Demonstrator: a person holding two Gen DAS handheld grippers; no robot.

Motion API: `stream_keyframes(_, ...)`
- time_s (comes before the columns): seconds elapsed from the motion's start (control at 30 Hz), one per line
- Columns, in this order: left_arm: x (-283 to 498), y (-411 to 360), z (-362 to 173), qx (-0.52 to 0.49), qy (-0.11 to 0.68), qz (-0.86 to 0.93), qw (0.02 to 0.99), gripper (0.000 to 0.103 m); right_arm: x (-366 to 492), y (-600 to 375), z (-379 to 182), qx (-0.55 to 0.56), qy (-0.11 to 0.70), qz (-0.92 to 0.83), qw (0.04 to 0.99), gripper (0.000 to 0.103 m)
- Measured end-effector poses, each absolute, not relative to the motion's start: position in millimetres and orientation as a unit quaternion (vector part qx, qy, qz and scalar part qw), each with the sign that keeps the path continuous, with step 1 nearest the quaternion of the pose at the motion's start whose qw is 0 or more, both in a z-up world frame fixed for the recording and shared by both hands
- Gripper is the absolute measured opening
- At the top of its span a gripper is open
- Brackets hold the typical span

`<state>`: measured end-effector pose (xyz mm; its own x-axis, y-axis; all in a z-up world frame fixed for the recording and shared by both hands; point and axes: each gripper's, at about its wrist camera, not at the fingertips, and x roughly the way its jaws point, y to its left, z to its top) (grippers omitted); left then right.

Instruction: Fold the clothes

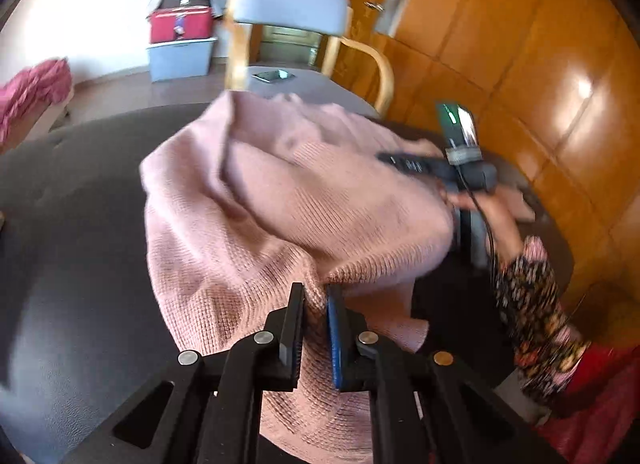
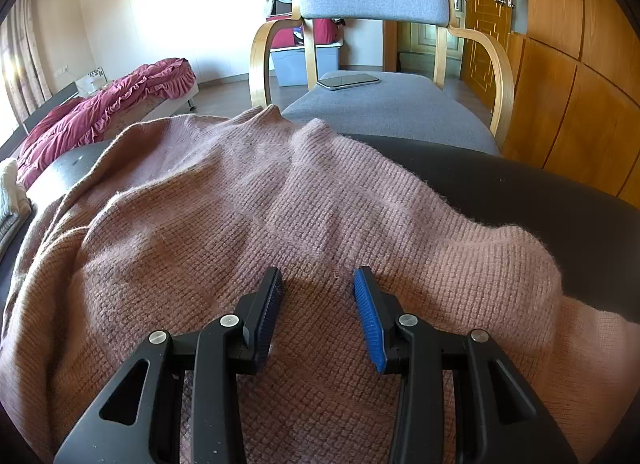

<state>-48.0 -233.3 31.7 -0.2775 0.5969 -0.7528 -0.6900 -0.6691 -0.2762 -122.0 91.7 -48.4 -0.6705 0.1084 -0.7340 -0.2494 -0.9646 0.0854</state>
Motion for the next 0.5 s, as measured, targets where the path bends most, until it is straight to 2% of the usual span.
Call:
stream_keyframes(0.3,-89,-292,55,-0.433,-0.026,0.824,0.364,0.007,-123,89,-48,-0.397,0.084,0.908,0.104,0.041)
stream_keyframes(0.5,-126,-320,71,-0.409,-0.029,0.862,0.297,0.007,-123,85,-48,-0.398,0.079,0.908,0.107,0.042)
